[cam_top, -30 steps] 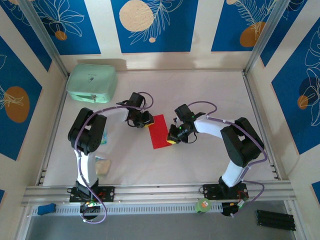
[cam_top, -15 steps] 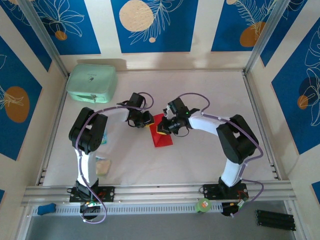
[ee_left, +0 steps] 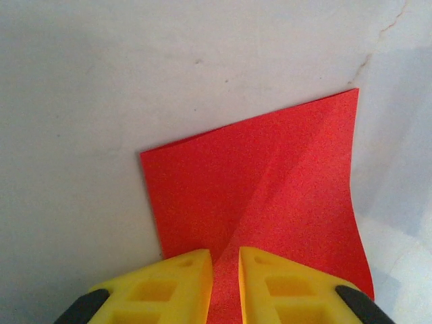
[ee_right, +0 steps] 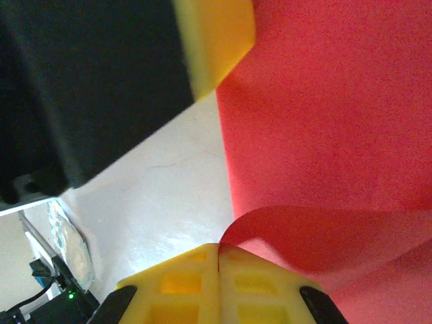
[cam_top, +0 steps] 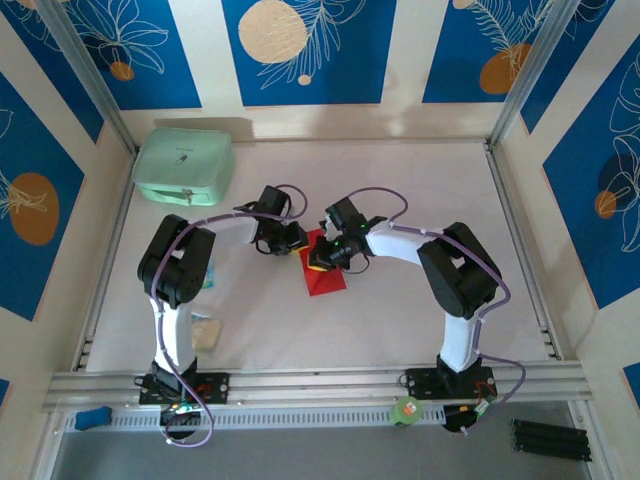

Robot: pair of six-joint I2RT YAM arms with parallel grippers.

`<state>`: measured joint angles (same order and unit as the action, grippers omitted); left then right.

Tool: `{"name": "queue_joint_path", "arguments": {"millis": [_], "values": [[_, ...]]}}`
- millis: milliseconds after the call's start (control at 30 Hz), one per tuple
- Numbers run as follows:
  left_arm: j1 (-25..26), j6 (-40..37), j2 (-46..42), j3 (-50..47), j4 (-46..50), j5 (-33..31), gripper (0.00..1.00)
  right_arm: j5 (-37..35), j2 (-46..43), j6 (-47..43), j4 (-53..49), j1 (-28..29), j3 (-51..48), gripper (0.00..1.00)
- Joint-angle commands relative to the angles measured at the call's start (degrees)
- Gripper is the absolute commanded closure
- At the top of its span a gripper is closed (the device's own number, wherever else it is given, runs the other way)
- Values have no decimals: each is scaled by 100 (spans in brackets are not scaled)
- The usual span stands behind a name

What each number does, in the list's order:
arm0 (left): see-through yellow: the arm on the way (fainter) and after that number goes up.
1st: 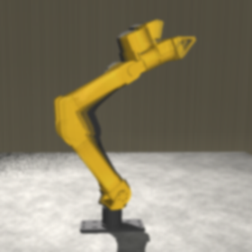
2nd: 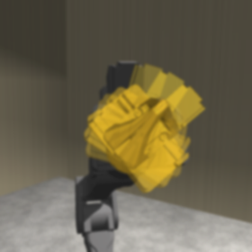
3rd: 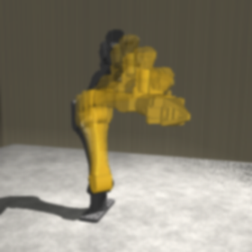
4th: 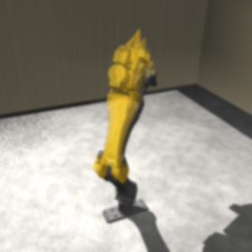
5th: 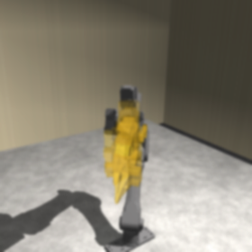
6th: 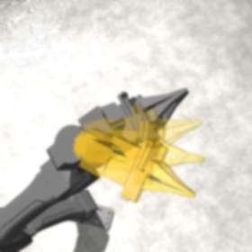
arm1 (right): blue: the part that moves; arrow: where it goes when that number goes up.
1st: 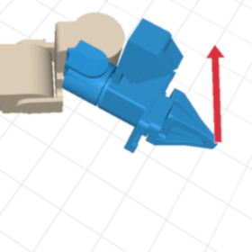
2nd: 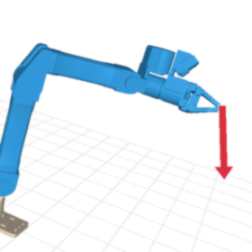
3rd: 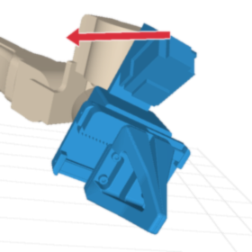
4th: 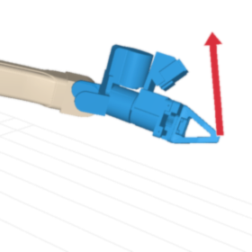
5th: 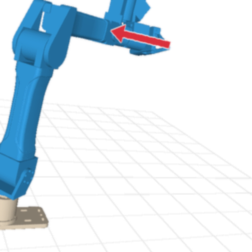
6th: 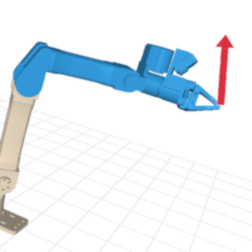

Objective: Fold a paper plane with a square sheet of paper (pick it up from the middle)
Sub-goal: Fold the triangle a second time at the center of the table.

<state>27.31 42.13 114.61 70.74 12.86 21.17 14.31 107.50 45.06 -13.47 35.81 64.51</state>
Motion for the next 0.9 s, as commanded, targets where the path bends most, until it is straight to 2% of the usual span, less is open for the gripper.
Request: {"name": "queue_joint_path", "arguments": {"millis": [0,567,867], "values": [[-27,41,230,-168,229,-80,78,-148,126,105,-260,49,97,100],[-24,85,229,-191,236,-109,79,-150,156,389,244,73,-123,100],[-17,98,227,-198,233,-102,79,-250,225,449,187,84,-119,100]]}}
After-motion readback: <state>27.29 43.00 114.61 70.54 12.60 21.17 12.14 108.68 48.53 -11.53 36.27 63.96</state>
